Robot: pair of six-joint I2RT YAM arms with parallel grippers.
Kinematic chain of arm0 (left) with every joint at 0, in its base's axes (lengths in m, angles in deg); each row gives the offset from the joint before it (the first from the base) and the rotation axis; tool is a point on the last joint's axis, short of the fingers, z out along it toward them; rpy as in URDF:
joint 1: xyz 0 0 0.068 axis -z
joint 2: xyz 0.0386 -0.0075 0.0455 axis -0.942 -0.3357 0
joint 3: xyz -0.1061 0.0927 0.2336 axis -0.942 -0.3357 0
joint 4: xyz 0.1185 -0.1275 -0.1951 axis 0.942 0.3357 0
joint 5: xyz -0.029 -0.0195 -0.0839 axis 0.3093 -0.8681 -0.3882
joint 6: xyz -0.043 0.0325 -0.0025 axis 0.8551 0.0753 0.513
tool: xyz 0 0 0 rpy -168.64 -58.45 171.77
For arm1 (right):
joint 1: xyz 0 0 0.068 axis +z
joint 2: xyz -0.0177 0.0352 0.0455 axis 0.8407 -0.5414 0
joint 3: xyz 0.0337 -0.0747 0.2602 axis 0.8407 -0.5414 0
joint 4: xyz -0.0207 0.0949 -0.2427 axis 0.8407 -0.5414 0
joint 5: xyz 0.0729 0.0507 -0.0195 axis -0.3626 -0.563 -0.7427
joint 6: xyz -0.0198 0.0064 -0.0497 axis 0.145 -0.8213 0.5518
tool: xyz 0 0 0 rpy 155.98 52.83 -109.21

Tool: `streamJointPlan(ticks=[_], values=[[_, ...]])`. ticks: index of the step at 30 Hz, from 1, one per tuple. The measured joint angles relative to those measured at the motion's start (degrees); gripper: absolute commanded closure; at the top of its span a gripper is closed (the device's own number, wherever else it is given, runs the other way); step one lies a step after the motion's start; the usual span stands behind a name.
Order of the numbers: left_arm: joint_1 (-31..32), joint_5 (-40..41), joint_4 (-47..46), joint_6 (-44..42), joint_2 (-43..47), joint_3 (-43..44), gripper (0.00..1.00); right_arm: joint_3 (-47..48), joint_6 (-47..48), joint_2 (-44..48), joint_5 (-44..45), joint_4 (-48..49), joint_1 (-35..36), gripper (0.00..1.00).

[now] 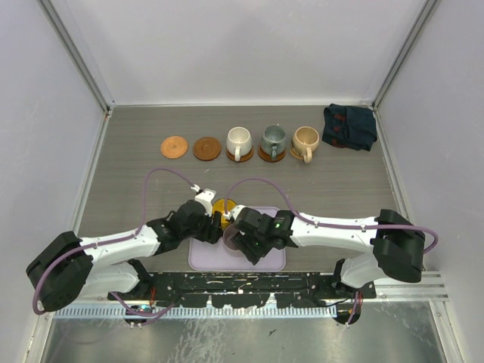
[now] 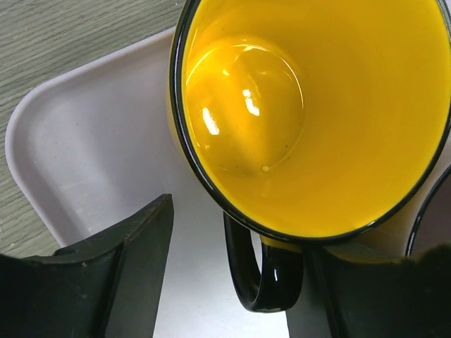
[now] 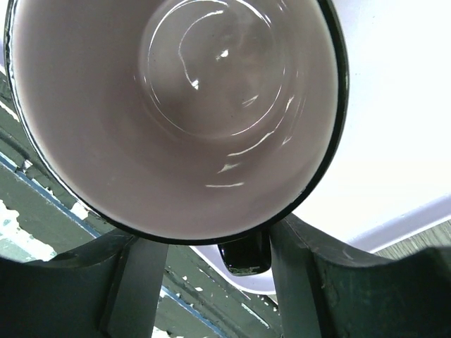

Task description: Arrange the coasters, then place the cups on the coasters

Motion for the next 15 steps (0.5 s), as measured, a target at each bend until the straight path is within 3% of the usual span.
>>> streamJointPlan(ticks=[15], values=[[0.02,0.0,7.98,-0.26,-0.39,6.69,0.46,0.0,0.33,0.0,1.31,0.22,0.0,0.43]])
